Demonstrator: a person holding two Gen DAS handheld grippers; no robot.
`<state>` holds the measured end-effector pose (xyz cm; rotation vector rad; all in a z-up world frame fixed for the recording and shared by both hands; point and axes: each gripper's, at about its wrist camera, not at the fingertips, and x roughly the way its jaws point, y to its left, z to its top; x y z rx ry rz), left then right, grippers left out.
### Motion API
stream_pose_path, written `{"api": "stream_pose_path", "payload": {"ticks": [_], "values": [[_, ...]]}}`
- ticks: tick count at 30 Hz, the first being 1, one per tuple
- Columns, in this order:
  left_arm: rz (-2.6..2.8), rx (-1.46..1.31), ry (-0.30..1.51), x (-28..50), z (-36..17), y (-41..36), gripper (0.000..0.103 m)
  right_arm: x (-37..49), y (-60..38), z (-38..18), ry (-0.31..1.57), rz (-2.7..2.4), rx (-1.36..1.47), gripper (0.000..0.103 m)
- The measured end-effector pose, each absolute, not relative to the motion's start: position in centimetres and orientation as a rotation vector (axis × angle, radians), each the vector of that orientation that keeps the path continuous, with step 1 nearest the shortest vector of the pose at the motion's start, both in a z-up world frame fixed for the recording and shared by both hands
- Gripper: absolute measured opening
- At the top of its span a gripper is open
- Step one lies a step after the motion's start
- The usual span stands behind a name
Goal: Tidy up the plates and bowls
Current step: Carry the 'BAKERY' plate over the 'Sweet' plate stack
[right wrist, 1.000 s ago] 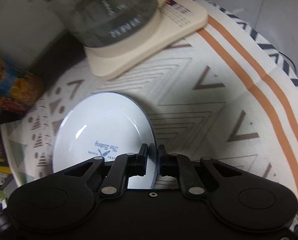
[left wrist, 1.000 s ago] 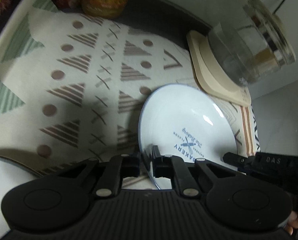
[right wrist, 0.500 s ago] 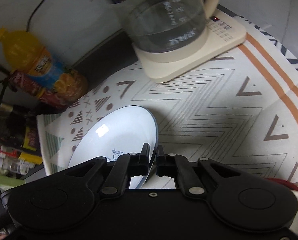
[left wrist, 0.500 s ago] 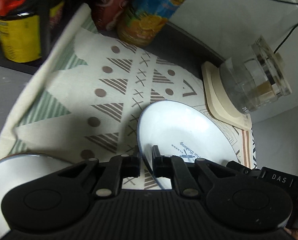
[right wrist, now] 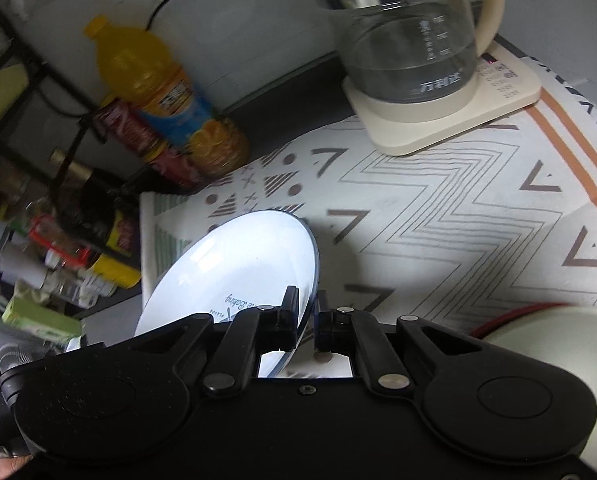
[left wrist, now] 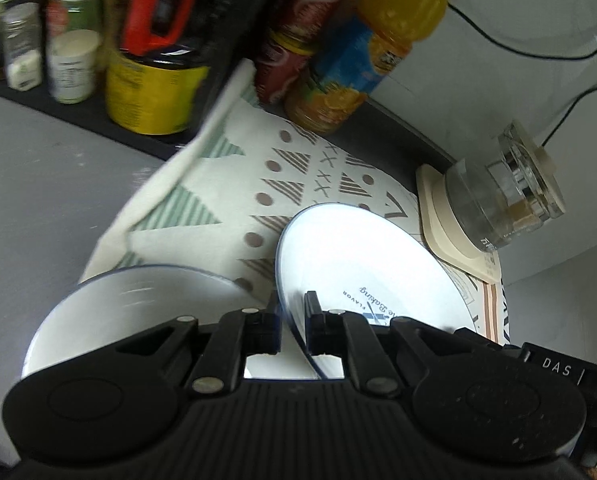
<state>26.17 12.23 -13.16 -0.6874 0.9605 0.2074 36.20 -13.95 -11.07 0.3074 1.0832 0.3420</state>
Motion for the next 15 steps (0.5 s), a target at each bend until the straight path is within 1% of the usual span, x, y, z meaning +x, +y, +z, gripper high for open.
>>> {"api": "stream_pose_path", "payload": {"ticks": [15], "values": [[0.317, -0.719, 0.925, 19.7, -12.3, 13.7, 0.009, 32.0, -11.0, -10.9, 1.09, 0.463, 0.238, 0.008]]}}
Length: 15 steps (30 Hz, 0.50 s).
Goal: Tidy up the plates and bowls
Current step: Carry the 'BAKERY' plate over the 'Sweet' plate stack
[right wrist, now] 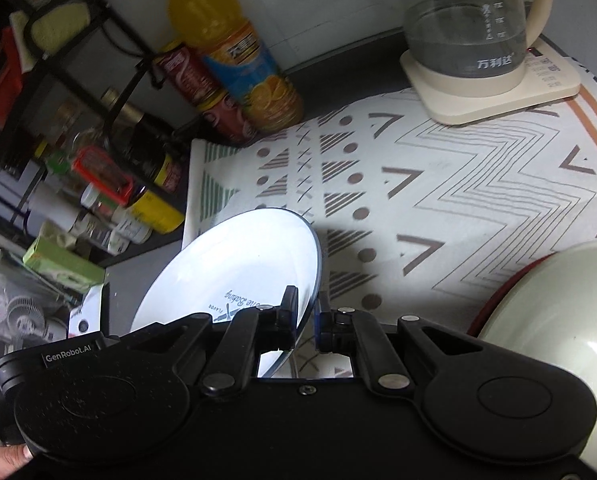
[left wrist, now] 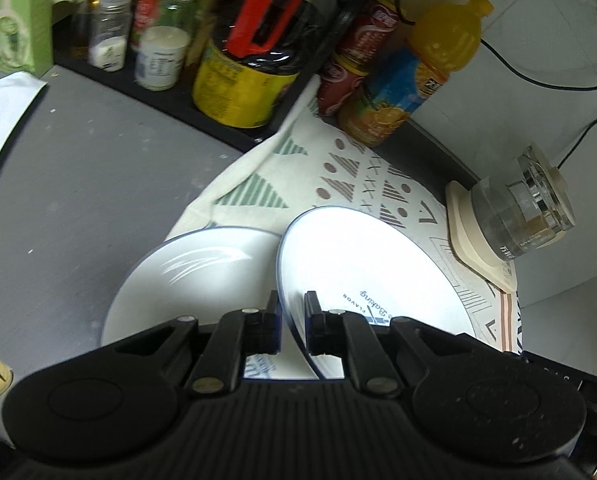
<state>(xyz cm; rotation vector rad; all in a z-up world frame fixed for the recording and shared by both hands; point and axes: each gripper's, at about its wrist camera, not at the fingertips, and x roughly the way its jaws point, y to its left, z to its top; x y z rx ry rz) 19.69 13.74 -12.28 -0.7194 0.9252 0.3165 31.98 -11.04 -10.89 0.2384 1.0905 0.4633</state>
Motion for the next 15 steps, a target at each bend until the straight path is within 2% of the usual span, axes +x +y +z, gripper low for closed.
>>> {"api": "stream_pose_path", "payload": {"ticks": [15], "values": [[0.379, -0.73, 0.956, 15.9, -13.9, 14.6, 0.009, 28.6, -8.6, -12.1, 1.093, 0.522, 0.121, 0.009]]}}
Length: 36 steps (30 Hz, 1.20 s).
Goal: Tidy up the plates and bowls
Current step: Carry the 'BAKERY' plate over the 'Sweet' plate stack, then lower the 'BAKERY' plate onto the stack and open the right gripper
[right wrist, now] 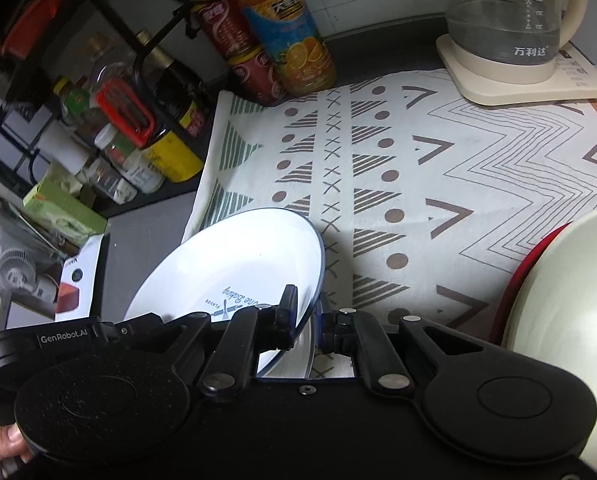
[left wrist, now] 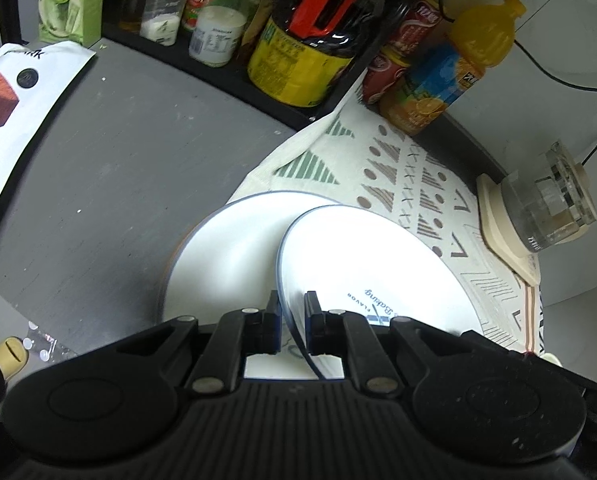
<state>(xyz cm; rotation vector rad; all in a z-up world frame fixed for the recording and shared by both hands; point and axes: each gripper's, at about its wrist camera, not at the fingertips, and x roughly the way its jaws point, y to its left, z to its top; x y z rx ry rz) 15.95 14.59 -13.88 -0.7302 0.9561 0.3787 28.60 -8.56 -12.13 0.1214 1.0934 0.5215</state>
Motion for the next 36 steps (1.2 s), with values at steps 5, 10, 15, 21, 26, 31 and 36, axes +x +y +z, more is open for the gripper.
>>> {"api": "stream_pose_path", "payload": {"ticks": [5, 10, 15, 21, 26, 31, 36], "values": [[0.382, -0.721, 0.976, 15.5, -14.5, 14.6, 0.009, 27.8, -7.9, -12.2, 1.08, 0.526, 0.078, 0.009], [0.38, -0.694, 0.991, 15.0, -15.1, 14.3, 0.009, 27.0, -7.4, -12.7, 1.064, 0.515, 0.026, 0.009], [0.378, -0.672, 1.004, 14.7, -15.6, 14.1, 0.01, 26.2, -6.9, -13.0, 1.05, 0.507, -0.019, 0.009], [0.377, -0.655, 1.012, 14.6, -15.9, 14.0, 0.011, 25.7, -6.4, -13.3, 1.034, 0.489, -0.052, 0.009], [0.384, -0.644, 1.013, 14.6, -16.1, 14.2, 0.011, 25.6, -6.2, -13.8, 1.041, 0.483, -0.047, 0.009], [0.389, -0.642, 1.018, 14.5, -16.3, 14.5, 0.011, 25.6, -5.9, -14.3, 1.055, 0.473, -0.041, 0.01], [0.411, -0.625, 1.022, 14.5, -16.5, 14.8, 0.011, 25.5, -5.7, -14.7, 1.06, 0.47, -0.05, 0.01]]}}
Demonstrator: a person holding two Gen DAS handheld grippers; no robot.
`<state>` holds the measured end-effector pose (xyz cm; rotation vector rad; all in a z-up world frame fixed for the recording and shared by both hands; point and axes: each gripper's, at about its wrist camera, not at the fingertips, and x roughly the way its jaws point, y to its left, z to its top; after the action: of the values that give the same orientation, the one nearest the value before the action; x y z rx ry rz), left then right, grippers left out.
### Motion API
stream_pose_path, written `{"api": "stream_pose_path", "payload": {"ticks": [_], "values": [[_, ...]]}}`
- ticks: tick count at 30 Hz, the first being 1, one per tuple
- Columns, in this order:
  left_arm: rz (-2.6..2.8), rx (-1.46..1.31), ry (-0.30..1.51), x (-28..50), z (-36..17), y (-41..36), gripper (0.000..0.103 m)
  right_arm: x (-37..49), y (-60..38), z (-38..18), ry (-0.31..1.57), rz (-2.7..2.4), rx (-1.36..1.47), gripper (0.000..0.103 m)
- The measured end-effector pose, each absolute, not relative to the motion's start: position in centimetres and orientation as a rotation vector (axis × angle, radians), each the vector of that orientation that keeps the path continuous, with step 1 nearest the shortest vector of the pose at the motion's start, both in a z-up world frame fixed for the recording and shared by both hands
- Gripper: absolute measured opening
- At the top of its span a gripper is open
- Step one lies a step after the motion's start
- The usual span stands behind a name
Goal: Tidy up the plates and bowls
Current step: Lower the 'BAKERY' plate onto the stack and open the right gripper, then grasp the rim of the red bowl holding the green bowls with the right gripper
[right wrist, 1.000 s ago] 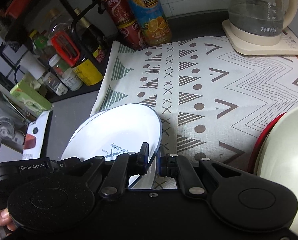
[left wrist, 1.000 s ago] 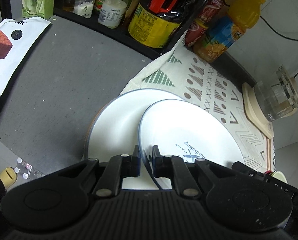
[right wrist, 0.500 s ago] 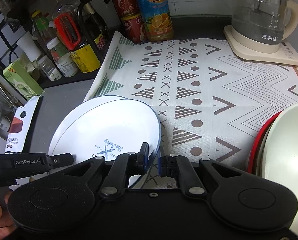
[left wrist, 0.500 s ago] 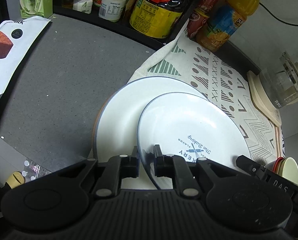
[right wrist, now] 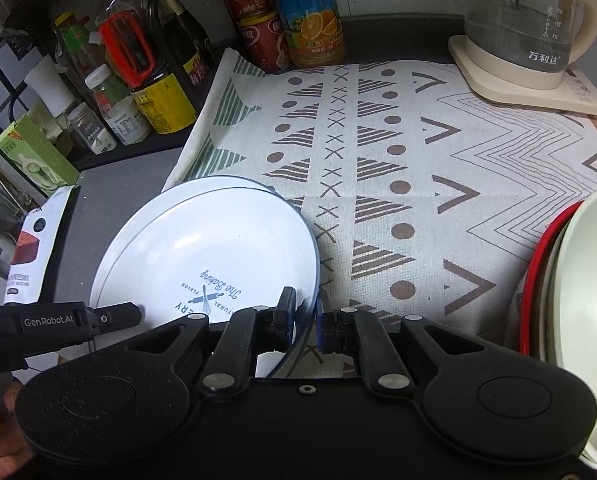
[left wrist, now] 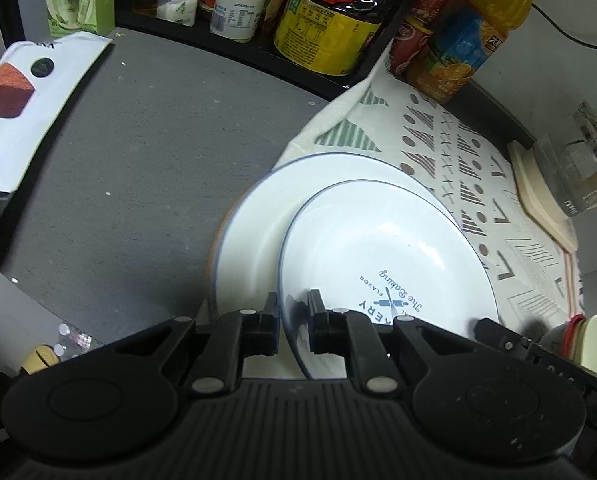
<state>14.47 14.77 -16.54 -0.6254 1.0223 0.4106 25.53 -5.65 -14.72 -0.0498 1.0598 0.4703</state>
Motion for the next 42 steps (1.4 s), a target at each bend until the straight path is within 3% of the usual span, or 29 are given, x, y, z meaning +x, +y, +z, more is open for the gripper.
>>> {"api": "stream_pose_path", "payload": {"ticks": [19, 31, 34, 36, 39, 42], "values": [[0.462, -0.5, 1.049, 15.3, -16.0, 15.3, 0.008, 25.7, -5.3, -14.9, 1.101, 0.461, -0.016, 0.016], [0.471, -0.464, 1.029, 15.2, -13.8, 15.6, 0.012, 24.9, -5.7, -14.3, 1.109, 0.461, 0.026, 0.034], [0.466, -0.462, 1.013, 15.1, -12.8, 15.3, 0.022, 24.7, -5.9, -13.2, 1.09, 0.469, 0.048, 0.043], [0.461, -0.472, 0.997, 15.0, -12.2, 15.1, 0.042, 24.5, -6.2, -12.3, 1.073, 0.476, 0.057, 0.048], [0.456, -0.464, 0.981, 15.0, -11.4, 14.3, 0.059, 24.3, -7.0, -10.9, 1.044, 0.481, 0.079, 0.058], [0.436, -0.457, 0.968, 15.0, -10.4, 13.3, 0.068, 24.1, -7.9, -9.4, 1.013, 0.484, 0.092, 0.067]]}}
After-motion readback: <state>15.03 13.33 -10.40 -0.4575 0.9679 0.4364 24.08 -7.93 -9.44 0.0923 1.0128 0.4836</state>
